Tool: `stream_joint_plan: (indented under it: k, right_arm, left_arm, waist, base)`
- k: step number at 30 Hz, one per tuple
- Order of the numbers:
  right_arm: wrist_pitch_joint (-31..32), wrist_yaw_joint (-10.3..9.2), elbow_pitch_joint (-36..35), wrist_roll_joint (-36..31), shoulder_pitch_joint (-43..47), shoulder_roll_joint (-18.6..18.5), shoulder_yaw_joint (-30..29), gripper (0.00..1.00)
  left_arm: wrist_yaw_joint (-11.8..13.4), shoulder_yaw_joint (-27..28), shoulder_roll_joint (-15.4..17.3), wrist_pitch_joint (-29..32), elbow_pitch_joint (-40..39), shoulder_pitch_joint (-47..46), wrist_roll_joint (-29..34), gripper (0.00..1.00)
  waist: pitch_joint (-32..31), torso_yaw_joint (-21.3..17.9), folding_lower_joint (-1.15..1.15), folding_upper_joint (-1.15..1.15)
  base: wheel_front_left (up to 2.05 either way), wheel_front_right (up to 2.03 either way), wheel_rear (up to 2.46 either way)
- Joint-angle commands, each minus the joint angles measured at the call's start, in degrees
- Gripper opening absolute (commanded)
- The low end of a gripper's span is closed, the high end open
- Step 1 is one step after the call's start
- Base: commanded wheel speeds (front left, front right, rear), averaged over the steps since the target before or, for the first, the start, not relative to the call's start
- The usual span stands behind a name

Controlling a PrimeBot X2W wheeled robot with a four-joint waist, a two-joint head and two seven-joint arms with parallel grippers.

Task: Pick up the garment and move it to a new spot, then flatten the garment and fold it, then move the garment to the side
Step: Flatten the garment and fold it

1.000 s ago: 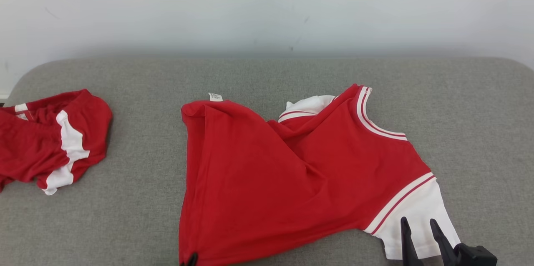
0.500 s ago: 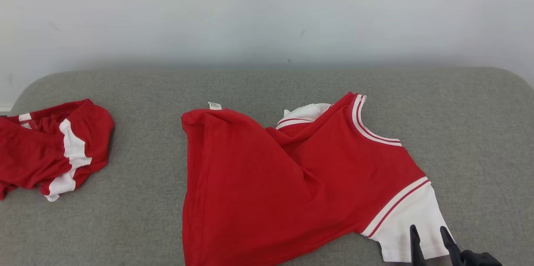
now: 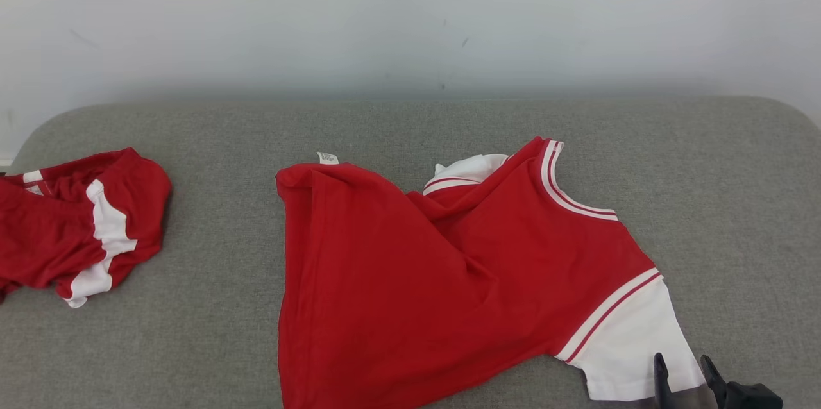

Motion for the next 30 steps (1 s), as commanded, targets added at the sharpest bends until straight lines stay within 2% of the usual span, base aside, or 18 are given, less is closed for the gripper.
stream_joint_plan:
  k: [1,8,16,17,18,19,20,25,30]
  right_arm:
    - [-0.22,-0.16,0.99,-0.68,-0.69,-0.65,-0.43,1.0]
    - [-0.22,-0.16,5.47,-0.57,-2.94,-1.83,-1.5,1.0]
    - [-0.1,-0.16,10.11,-1.78,-4.9,-1.25,-2.49,1.0]
    - [-0.08,-0.16,10.68,-1.9,-5.08,-1.24,-2.55,1.0]
    - [-0.07,-0.16,11.18,-1.98,-5.28,-1.23,-2.62,1.0]
    - [-0.03,-0.16,11.97,-2.02,-5.44,-1.23,-2.62,0.56]
    - [0.0,-0.16,12.86,-1.91,-5.65,-1.25,-2.61,0.0]
    - [0.16,-0.16,15.78,-0.86,-6.2,-1.22,-2.05,0.0]
    - [0.01,-0.16,12.17,1.91,-3.45,-1.0,-1.19,0.0]
  left_arm:
    - [-0.38,-0.14,0.08,0.08,0.75,-1.27,-0.26,1.0]
    - [-1.12,-1.33,-0.3,0.08,2.92,-4.84,-0.77,1.0]
    - [-1.49,-2.0,-0.7,-0.01,5.15,-6.25,-2.15,1.0]
    - [-1.56,-2.16,-0.7,-0.04,5.21,-6.48,-2.13,0.92]
    - [-1.61,-2.09,-0.87,-0.05,5.12,-6.75,-2.42,0.62]
    - [-1.67,-2.11,-1.12,-0.04,5.22,-6.71,-3.02,0.19]
    - [-1.71,-2.24,-1.16,0.28,5.43,-6.67,-3.38,0.0]
    - [-1.86,-3.11,-0.51,0.53,5.64,-5.5,-4.21,0.0]
    - [-1.83,-1.08,0.38,0.0,0.95,-3.2,-5.72,0.0]
  waist:
    - [0.22,-0.01,0.0,0.0]
    - [1.14,0.07,0.0,0.0]
    - [1.64,-0.19,0.0,0.0]
    - [1.73,-0.19,0.0,0.0]
    - [1.83,-0.18,0.0,0.0]
    - [1.85,-0.17,0.0,0.0]
    - [1.87,-0.14,0.0,0.0]
    - [1.34,-0.06,0.0,0.0]
    - [0.29,0.35,0.0,0.0]
  base:
    - [0.0,0.0,0.0]
    - [0.0,0.0,0.0]
    - [0.0,0.0,0.0]
    - [0.0,0.0,0.0]
    - [0.0,0.0,0.0]
    - [0.0,0.0,0.0]
    - [0.0,0.0,0.0]
    - [0.0,0.0,0.0]
    - [0.0,0.0,0.0]
